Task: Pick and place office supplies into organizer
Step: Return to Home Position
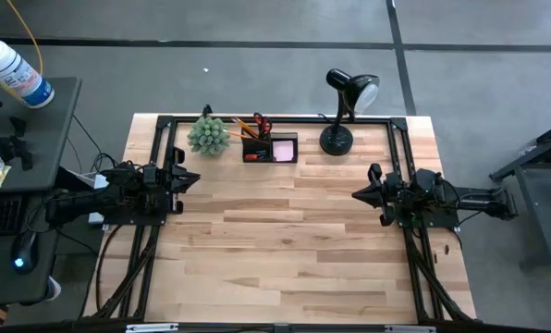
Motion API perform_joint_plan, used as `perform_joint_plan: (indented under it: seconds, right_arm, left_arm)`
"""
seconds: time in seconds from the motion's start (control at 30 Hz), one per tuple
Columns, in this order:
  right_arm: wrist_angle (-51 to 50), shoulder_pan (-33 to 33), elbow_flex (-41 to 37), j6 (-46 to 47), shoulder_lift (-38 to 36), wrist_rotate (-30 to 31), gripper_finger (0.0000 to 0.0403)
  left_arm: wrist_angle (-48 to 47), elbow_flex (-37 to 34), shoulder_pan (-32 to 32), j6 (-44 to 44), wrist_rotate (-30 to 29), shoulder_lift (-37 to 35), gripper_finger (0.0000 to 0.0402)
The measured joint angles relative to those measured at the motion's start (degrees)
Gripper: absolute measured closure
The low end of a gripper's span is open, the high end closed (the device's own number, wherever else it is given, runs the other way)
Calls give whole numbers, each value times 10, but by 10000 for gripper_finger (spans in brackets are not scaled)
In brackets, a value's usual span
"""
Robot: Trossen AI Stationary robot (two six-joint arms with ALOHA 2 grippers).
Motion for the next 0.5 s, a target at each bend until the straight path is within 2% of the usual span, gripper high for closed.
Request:
perform_joint_plan:
  seconds: [0.5]
  right_arm:
    - [0,0,0,0,0,0,400]
  left_arm:
    - [0,0,0,0,0,0,389]
